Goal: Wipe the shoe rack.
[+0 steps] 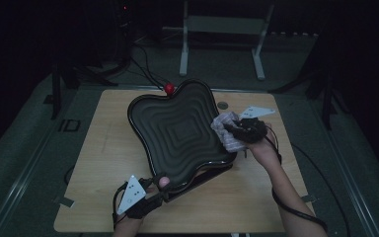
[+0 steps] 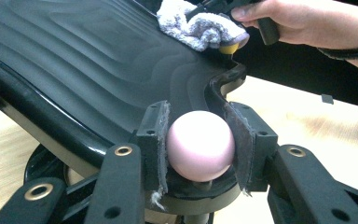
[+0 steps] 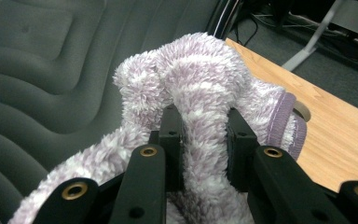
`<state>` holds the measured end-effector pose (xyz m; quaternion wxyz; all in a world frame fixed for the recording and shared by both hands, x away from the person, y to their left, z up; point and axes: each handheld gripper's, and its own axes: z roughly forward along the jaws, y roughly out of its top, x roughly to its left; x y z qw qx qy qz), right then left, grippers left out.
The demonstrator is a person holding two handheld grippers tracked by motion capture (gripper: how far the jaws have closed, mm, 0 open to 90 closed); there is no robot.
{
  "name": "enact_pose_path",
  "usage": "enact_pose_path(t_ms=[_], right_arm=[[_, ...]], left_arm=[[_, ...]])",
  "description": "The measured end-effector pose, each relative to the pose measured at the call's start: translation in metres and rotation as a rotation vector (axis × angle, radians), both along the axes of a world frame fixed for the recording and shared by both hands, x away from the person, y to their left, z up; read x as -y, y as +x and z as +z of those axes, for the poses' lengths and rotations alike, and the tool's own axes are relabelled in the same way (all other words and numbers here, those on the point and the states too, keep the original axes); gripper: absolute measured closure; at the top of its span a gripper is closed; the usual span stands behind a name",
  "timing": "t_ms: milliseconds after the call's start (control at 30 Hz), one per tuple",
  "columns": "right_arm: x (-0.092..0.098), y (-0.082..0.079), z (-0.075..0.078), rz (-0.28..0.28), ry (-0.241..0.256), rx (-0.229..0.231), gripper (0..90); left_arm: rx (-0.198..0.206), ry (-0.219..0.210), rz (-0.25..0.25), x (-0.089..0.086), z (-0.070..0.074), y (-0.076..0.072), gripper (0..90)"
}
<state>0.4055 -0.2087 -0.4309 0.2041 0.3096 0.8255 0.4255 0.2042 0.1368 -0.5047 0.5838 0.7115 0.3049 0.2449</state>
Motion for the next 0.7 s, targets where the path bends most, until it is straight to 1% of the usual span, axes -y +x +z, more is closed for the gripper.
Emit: enact_pose_path(t_ms=[33,67,100,233,267,300,367,400,433,467,500,533,567,600,700], right_arm=[[0.002,0.0,-0.001,-0.002,0.024,-0.01,73.7],[0.003,0.0,-0.002,-0.003,0.035,-0.016,73.7],[0.003,0.0,-0.002,-0.003,0.035,-0.017,73.6],[0.001,0.001,0.002,0.002,0.003,-0.019,73.3],[0.001,0.001,0.002,0.002,0.003,-0.019,73.3],[0.001,0.002,0.003,0.005,0.001,-0.029,73.3],[0.0,0.003,0.008,0.002,0.014,-0.037,73.4],[-0.005,0.002,0.016,0.006,0.029,-0.017,73.3],[-0.008,0.002,0.021,0.012,0.047,-0.012,73.4],[-0.008,0.002,0.021,0.012,0.047,-0.012,73.4],[-0.016,0.003,0.031,0.034,0.065,-0.002,73.3],[-0.021,0.004,0.036,0.039,0.073,0.004,73.4],[-0.021,0.004,0.036,0.039,0.073,0.004,73.4],[-0.029,0.008,0.048,0.048,0.092,0.02,73.4],[-0.043,0.015,0.065,0.052,0.113,0.044,73.4]], left_arm=[[0.0,0.001,-0.001,0.0,0.0,0.0,60.5],[0.0,0.001,-0.001,0.0,0.0,0.0,60.4],[0.0,-0.002,0.0,0.0,0.0,0.0,60.4],[0.002,0.001,-0.001,0.0,0.0,0.0,60.5],[0.004,0.005,-0.003,0.0,0.0,0.0,60.5],[0.004,0.005,-0.005,0.0,-0.001,0.0,60.4],[0.001,0.005,-0.009,-0.001,-0.001,0.0,60.4],[-0.002,-0.001,-0.011,-0.001,-0.001,0.001,60.3],[-0.006,-0.003,-0.012,-0.001,0.0,0.001,60.3],[-0.006,-0.003,-0.012,-0.001,0.0,0.001,60.3],[-0.009,-0.007,-0.014,-0.001,0.0,0.001,60.3],[-0.011,-0.009,-0.017,-0.002,0.0,0.001,60.3],[-0.01,-0.008,-0.017,-0.002,0.0,0.001,60.3],[-0.012,-0.005,-0.016,-0.002,0.0,0.001,60.2],[-0.017,-0.011,-0.016,-0.002,0.0,0.001,59.9]])
